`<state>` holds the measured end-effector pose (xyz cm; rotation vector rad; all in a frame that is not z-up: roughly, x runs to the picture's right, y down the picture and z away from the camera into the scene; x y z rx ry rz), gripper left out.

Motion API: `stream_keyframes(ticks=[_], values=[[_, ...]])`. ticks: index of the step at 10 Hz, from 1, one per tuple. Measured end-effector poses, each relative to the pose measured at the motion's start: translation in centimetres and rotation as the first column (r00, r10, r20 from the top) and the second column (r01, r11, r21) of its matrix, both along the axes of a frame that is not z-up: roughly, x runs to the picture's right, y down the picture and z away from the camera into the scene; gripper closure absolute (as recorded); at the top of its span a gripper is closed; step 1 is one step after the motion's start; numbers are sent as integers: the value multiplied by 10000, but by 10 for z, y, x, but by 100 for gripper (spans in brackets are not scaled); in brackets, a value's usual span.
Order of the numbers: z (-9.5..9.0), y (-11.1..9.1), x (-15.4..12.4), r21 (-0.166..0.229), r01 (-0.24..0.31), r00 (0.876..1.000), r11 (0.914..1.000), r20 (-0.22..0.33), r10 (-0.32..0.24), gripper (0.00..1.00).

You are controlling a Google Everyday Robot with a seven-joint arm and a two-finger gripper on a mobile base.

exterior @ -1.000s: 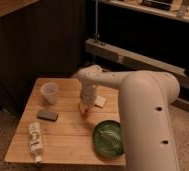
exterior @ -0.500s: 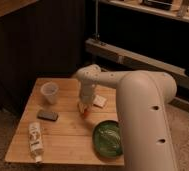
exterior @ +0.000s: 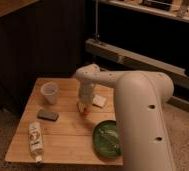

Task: Drag the pepper across the table

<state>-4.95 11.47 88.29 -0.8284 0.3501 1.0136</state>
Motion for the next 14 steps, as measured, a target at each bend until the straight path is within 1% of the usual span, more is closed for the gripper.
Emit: stream_keyframes(ticks=[4,14], values=[[4,0,-2,-29,52,10000,10000,23,-52,97],[13,2,8,-97,54,10000,9999,-41,-55,97]])
